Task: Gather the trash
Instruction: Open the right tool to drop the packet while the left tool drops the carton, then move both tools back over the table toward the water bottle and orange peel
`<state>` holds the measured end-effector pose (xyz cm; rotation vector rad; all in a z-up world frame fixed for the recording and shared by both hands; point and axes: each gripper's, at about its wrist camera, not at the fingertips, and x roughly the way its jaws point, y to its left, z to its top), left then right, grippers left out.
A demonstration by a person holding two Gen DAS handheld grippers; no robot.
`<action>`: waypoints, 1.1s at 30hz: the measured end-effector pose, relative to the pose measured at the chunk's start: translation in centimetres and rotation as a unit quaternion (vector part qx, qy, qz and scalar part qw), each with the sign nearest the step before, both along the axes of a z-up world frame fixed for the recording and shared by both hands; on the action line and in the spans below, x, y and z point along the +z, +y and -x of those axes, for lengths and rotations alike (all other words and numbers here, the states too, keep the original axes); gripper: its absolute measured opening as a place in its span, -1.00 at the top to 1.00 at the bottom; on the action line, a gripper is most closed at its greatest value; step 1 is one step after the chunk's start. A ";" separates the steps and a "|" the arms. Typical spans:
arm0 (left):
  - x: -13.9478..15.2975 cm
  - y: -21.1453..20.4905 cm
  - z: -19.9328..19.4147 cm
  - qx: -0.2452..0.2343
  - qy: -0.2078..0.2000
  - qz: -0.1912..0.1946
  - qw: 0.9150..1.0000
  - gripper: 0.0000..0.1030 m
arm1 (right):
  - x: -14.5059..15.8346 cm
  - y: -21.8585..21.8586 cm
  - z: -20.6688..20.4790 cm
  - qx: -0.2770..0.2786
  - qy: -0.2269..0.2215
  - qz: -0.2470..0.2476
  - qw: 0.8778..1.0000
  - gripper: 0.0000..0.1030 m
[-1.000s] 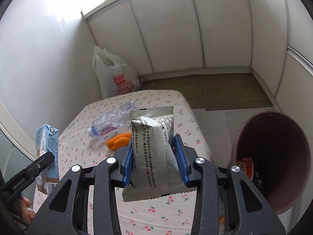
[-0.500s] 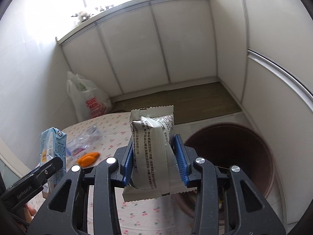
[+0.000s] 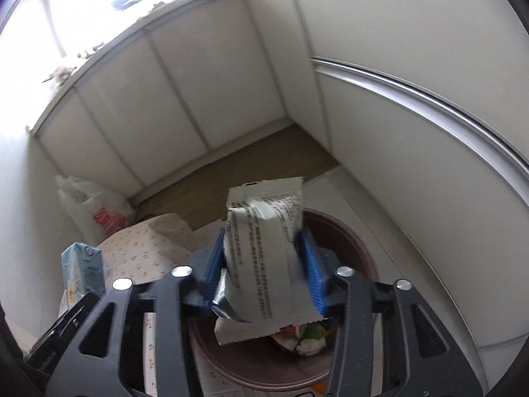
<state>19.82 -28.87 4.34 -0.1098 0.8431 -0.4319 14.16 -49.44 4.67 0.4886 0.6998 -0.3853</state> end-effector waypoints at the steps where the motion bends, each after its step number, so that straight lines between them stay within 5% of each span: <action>1: -0.1 -0.9 0.0 -0.006 0.000 -0.002 1.000 -0.12 | -0.3 -0.7 0.3 -0.019 0.002 -0.006 1.000 -0.71; 11: -1.0 -5.8 -0.2 -0.039 0.006 -0.020 0.999 -0.12 | -0.6 -4.1 3.2 -0.110 0.001 -0.016 0.994 -0.86; 18: -2.4 -7.4 -1.6 -0.039 0.046 -0.026 0.998 -0.18 | -0.7 -5.2 3.9 -0.122 -0.010 -0.022 0.992 -0.86; 33: -1.9 -4.9 -1.8 0.003 0.027 -0.043 0.999 -0.41 | -0.7 -2.8 1.5 -0.078 0.023 0.014 0.997 -0.86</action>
